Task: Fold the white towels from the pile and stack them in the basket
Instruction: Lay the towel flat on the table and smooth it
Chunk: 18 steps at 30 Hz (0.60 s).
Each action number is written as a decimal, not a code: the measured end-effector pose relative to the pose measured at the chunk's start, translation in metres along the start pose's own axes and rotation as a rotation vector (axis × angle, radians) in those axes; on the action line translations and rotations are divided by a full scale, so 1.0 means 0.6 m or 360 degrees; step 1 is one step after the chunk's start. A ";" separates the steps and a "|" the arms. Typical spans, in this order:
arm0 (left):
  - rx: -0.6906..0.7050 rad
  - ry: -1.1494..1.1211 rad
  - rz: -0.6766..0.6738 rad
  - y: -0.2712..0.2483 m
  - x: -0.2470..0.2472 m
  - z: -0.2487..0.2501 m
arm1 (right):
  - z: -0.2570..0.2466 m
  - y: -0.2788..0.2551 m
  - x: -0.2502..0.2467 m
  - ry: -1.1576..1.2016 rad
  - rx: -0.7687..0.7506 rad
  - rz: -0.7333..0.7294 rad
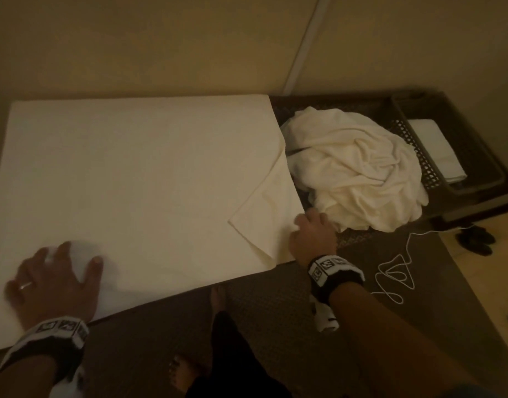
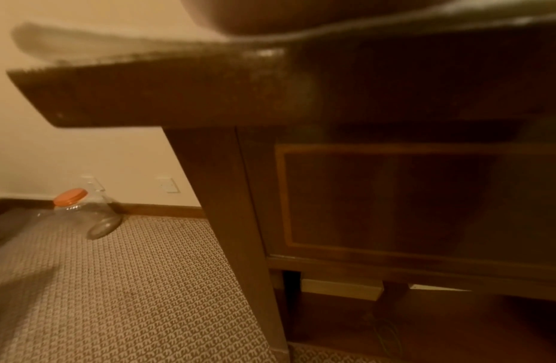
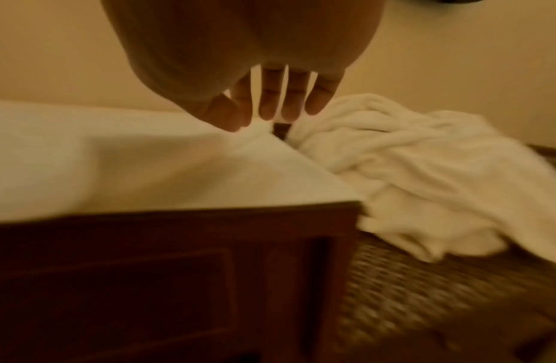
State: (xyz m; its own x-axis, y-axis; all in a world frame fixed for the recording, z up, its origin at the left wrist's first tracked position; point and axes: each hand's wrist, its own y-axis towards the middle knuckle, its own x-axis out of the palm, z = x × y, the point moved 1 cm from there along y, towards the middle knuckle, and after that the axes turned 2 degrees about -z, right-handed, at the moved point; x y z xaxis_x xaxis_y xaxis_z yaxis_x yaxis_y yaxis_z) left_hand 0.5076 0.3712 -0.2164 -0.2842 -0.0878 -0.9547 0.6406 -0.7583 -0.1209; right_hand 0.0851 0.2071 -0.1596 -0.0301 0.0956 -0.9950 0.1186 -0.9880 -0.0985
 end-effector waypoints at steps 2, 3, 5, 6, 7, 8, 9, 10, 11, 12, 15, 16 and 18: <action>0.0003 -0.0005 -0.0020 0.004 0.004 -0.006 | -0.069 0.004 -0.003 0.0246 -0.0279 -0.0046; 0.0024 -0.0021 -0.0008 0.006 0.006 -0.010 | -0.103 0.005 0.000 0.0308 -0.0384 -0.0109; 0.0024 -0.0030 0.0012 0.010 0.006 -0.011 | -0.155 0.008 0.006 0.0292 -0.0466 -0.0248; -0.0008 -0.0037 -0.0001 0.010 0.004 -0.009 | -0.172 0.011 0.008 0.0259 -0.0449 -0.0284; -0.0022 -0.0041 -0.0024 0.011 0.005 -0.009 | -0.182 0.015 0.010 0.0231 -0.0424 -0.0265; -0.0014 -0.0019 -0.0027 0.011 0.008 -0.014 | -0.189 0.020 0.009 0.0188 -0.0408 -0.0224; 0.0018 0.0011 -0.0024 0.012 0.010 -0.019 | -0.192 0.024 0.008 0.0118 -0.0406 -0.0193; 0.0026 0.0043 -0.0030 0.013 0.013 -0.025 | -0.193 0.029 0.007 0.0046 -0.0423 -0.0193; 0.0044 0.0054 -0.0057 0.016 0.018 -0.031 | -0.191 0.034 0.005 0.0015 -0.0440 -0.0202; 0.0040 0.0050 -0.0049 0.015 0.016 -0.027 | -0.187 0.038 0.002 0.0025 -0.0427 -0.0225; 0.0031 0.0044 -0.0020 0.014 0.010 -0.018 | -0.159 0.049 -0.021 0.0352 -0.0164 -0.0206; 0.0025 0.0075 -0.0021 0.011 0.003 -0.012 | -0.141 0.051 -0.031 0.0518 -0.0009 -0.0151; 0.0007 0.0055 -0.0063 0.005 -0.005 -0.005 | -0.091 0.049 -0.046 0.0798 0.0354 -0.0060</action>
State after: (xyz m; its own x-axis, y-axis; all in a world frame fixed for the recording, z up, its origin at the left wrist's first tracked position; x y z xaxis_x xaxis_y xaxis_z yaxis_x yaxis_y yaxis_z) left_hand 0.5128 0.3711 -0.2147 -0.2846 -0.0353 -0.9580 0.6263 -0.7635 -0.1579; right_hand 0.1437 0.1820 -0.1358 0.4527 0.1238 -0.8830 -0.0879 -0.9793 -0.1824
